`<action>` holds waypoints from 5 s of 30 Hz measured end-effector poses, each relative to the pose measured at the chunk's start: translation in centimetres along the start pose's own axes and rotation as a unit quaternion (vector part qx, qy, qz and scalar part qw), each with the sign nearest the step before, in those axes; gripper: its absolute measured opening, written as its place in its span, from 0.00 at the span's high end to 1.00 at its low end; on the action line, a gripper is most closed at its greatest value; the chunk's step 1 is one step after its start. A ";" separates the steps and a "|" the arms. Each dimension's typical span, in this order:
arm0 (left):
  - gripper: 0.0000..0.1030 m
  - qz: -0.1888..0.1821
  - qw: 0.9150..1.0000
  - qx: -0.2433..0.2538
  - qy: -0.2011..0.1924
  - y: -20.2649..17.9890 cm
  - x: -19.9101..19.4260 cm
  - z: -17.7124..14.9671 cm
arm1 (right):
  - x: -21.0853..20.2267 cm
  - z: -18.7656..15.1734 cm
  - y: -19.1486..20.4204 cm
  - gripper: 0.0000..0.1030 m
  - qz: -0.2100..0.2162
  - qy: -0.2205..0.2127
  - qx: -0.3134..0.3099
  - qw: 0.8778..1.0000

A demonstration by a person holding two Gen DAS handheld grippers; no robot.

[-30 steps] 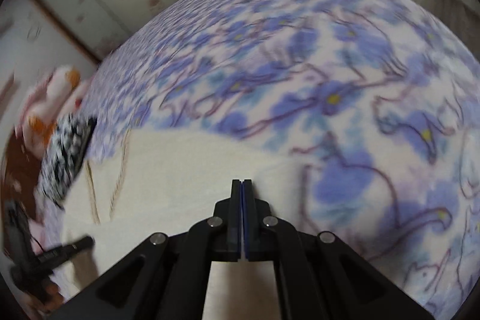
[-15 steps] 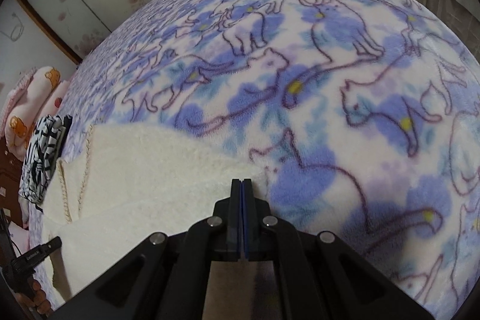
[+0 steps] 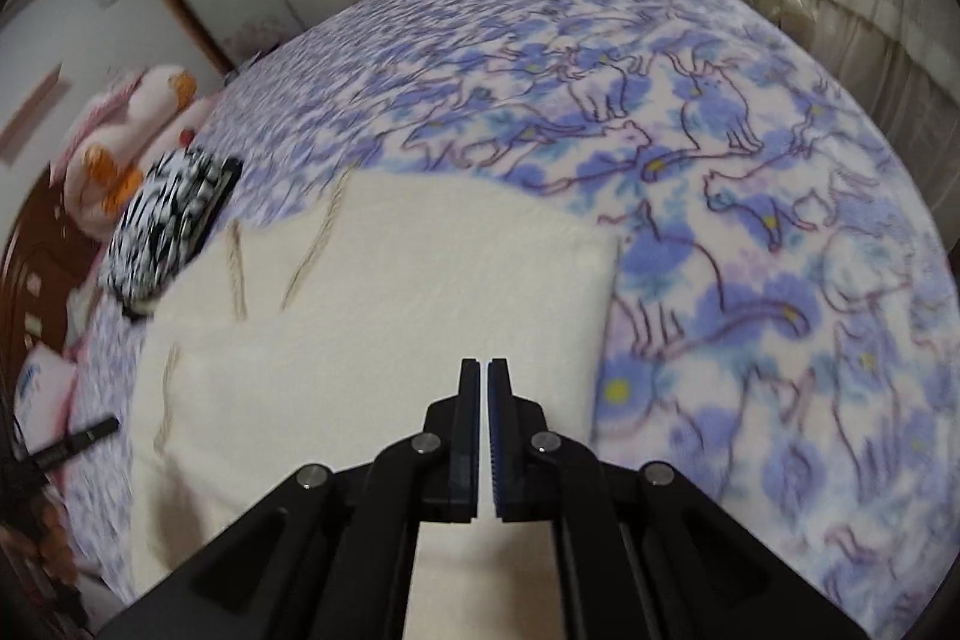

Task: Fold large clothes
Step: 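Press the folded sleeves flat with both closed tools, then lift both tools off and move them toward the cardigan hem, then grasp the braided cardigan hem with both tools, then lift the hem with both tools and fold it toward the collar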

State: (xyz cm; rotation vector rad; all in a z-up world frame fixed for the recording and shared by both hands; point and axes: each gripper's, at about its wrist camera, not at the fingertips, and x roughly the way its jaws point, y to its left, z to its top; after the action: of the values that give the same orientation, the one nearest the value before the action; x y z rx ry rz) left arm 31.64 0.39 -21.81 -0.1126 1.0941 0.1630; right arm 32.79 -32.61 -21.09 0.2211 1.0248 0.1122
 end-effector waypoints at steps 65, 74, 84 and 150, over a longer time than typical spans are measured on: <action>0.19 -0.154 0.959 -0.078 0.226 25.9 2.4 -30.2 | -10.4 -35.2 -4.0 0.24 -0.065 0.089 0.215 0.970; 0.19 -0.131 0.958 -0.086 0.242 24.6 3.9 -29.0 | -8.2 -35.0 -5.3 0.24 -0.035 0.114 0.194 0.974; 0.55 -0.072 0.964 -0.149 0.206 22.1 1.6 -29.1 | -8.7 -34.3 -3.2 0.80 -0.047 0.125 0.152 0.979; 0.93 -0.171 0.906 -0.355 0.153 18.9 15.3 20.0 | 8.4 14.0 -5.5 0.88 0.055 0.057 0.228 0.971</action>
State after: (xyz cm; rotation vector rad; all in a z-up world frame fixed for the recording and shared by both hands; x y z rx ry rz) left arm 52.43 23.53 -26.58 -1.0100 1.2630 0.2273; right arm 49.10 -38.15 -22.42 0.6967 1.1437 -0.0124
